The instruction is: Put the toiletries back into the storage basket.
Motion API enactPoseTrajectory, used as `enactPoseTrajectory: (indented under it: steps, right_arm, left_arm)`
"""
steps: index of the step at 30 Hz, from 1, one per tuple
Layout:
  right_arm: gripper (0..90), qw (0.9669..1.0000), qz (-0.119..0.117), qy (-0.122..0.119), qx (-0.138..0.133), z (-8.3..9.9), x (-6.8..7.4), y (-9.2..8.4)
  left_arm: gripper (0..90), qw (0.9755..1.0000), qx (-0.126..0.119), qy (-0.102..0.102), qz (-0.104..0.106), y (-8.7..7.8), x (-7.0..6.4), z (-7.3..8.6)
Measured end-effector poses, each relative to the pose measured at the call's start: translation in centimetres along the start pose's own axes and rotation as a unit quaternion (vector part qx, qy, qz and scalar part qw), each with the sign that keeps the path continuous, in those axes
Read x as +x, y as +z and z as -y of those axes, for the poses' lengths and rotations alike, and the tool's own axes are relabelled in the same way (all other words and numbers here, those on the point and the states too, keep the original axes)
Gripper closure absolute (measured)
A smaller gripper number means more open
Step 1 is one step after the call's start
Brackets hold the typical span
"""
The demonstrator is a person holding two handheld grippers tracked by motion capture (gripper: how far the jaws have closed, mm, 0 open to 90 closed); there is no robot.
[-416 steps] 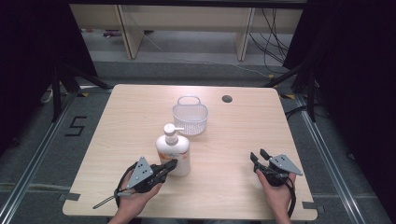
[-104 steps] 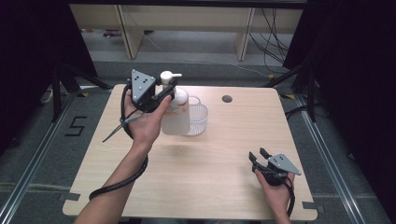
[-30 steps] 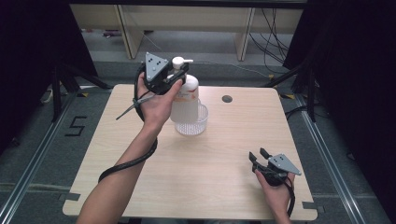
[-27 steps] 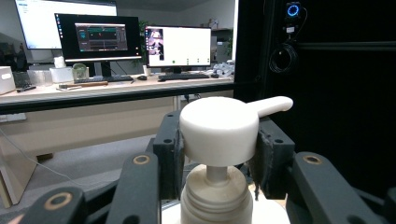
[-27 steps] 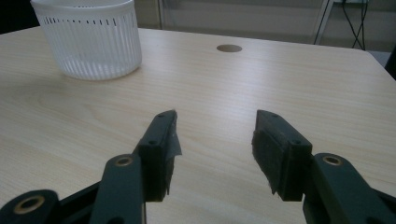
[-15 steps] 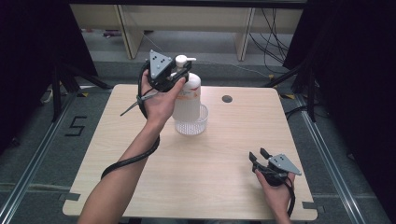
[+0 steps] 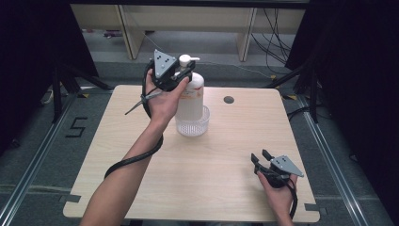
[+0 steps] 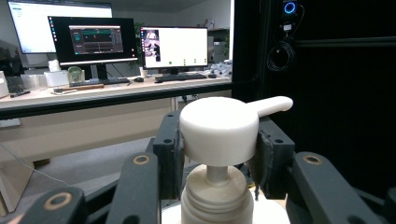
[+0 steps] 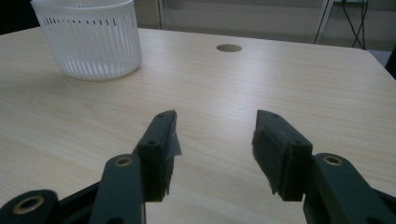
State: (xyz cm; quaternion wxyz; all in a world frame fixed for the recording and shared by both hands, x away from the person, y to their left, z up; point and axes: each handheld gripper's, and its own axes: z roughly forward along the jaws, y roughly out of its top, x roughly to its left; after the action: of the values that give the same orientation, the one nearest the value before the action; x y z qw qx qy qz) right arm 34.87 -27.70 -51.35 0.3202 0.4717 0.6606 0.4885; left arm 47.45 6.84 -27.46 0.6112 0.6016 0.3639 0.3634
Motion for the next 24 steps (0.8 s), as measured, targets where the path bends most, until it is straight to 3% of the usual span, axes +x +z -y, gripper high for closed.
enactPoseTrajectory:
  steps: [6,8,9,12,15,24]
  right_arm:
    - [49.7,1.0,0.001,-0.002,0.0,0.0,0.0,0.0]
    - [49.7,0.9999,0.002,-0.012,0.004,-0.1,-0.2,-0.1]
    - [49.8,0.9999,0.002,0.01,0.006,0.0,0.1,-0.1]
    - [49.7,1.0,-0.003,0.002,0.006,0.0,-0.1,-0.1]
    - [49.8,0.9999,0.001,0.014,0.006,0.0,0.2,-0.1]
    - [49.8,0.9999,0.0,0.01,0.005,0.0,0.1,-0.1]
  left_arm:
    - [59.2,1.0,0.0,0.0,0.001,0.4,0.1,0.3]
    - [59.2,1.0,0.0,0.001,0.001,0.5,0.1,0.3]
    - [59.2,1.0,0.001,0.001,0.001,0.6,0.1,0.3]
    - [59.2,1.0,-0.001,0.001,0.001,0.8,0.1,0.3]
    - [59.2,1.0,0.002,0.003,0.002,1.0,0.1,0.3]
    - [59.2,1.0,0.006,0.006,-0.002,1.7,0.5,0.8]
